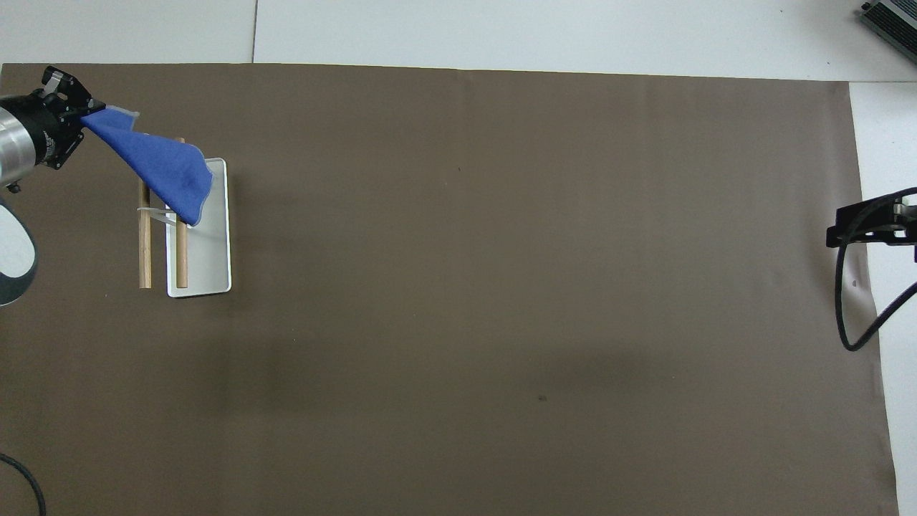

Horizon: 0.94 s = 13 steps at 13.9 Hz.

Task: Right arm passes towel to left arm to hang
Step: 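Drape the towel over the wooden sticks with the left gripper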

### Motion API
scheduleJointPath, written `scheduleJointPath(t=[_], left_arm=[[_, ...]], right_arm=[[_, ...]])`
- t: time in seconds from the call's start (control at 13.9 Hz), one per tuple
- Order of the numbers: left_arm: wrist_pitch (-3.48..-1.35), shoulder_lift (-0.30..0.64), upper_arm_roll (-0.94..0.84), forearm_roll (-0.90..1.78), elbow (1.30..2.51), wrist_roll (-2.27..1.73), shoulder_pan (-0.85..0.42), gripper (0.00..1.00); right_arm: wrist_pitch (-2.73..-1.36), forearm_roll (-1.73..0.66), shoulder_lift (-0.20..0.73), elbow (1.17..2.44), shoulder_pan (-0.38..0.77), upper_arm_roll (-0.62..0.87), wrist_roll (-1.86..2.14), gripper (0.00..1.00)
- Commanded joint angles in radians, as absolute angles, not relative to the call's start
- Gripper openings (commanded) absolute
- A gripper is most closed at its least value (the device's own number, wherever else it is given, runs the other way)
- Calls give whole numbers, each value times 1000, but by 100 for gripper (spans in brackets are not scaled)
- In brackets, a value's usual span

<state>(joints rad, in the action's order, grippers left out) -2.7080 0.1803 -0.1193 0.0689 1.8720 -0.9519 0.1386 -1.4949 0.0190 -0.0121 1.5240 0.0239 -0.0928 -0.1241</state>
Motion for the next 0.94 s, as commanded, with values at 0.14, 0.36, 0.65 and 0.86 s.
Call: scheduleJointPath(t=[0.14,0.36,0.65,0.86], left_arm=[[-2750,201,-147,90,1842,-940,137,0],[-2741,196,-146,103,1854,-934,137,0],[-2703,184,-140,103,1876,-936,144,0],[-2628,157,-135,103,1913,-934,149,0]], right_arm=[[-1443,46,-29,1559,28,-87,-104,100],[-1462,98,-46,1595,76,-86,-106,100],[-1477,86,-52,1603,78,-86,-115,100],[-1479,48,-51,1603,69,-87,-109,100]])
